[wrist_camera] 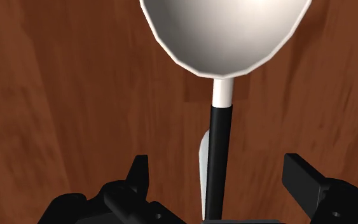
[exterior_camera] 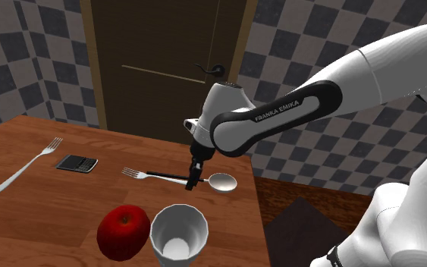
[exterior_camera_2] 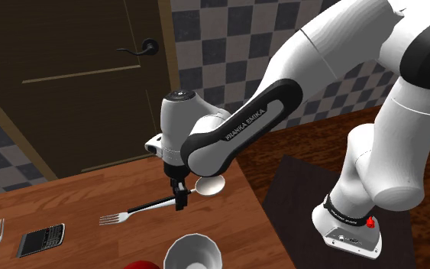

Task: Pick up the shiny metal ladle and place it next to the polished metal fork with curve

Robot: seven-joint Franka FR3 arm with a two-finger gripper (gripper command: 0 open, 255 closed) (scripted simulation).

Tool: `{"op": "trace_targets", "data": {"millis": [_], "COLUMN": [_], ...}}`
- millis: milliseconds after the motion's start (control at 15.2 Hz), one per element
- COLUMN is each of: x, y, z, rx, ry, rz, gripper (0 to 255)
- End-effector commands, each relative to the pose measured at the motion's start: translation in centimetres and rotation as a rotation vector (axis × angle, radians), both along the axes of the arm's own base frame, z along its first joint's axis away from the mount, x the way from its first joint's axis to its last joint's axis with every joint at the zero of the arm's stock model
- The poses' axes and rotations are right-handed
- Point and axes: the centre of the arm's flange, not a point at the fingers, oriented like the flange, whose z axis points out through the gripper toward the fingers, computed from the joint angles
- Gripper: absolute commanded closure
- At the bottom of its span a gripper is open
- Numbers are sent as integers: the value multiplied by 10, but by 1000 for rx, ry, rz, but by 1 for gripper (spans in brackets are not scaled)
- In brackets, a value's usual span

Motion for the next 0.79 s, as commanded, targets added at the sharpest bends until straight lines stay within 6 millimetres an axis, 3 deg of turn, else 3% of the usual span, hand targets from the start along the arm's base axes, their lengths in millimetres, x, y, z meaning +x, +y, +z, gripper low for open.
{"op": "trace_targets", "data": {"millis": [0, 264, 330, 726], "x": [0, 0, 0, 0], "y": [0, 0, 0, 0], "z": [-1, -1, -1, -1], "rx": [0, 0, 0, 0], "ry": [0, 0, 0, 0], "rz": [0, 0, 0, 0], "gripper": [0, 0, 255, 255]}}
